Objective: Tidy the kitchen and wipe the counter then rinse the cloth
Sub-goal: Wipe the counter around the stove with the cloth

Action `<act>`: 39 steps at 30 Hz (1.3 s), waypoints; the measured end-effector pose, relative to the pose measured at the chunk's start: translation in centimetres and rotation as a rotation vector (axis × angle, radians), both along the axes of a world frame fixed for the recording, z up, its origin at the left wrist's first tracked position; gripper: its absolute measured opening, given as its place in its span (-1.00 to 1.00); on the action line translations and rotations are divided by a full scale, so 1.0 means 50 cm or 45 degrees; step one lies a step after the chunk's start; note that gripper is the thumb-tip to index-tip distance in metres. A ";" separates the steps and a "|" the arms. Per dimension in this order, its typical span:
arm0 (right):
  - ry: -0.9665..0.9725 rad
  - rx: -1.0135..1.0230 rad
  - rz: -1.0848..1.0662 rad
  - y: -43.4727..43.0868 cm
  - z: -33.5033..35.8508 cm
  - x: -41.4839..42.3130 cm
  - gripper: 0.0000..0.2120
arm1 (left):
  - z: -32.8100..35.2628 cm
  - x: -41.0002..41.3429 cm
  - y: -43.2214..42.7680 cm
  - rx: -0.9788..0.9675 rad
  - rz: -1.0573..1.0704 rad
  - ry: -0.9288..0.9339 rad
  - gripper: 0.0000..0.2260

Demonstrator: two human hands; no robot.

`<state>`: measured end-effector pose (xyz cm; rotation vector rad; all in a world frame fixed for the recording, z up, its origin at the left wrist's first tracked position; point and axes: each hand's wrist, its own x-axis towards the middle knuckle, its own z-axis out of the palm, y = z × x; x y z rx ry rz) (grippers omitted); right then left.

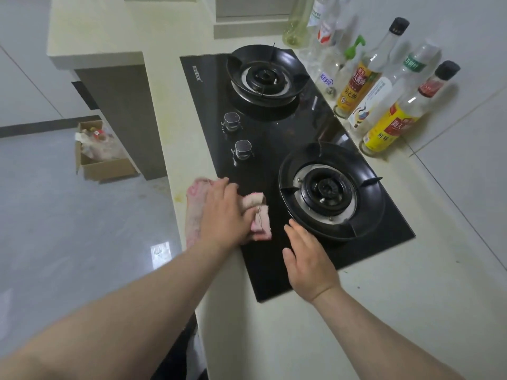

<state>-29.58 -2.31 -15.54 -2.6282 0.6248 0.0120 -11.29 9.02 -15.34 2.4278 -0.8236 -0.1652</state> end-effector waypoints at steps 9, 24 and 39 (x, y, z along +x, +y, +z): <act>0.111 -0.129 0.071 -0.002 0.004 0.003 -0.36 | 0.008 -0.077 0.076 0.364 0.158 0.091 -0.03; 0.188 -0.124 0.032 0.003 0.003 0.008 -0.35 | 0.023 0.145 -0.006 0.353 0.271 0.132 0.03; -0.054 -0.100 0.027 0.031 0.025 0.206 -0.55 | 0.003 0.053 0.031 0.380 0.464 0.197 0.09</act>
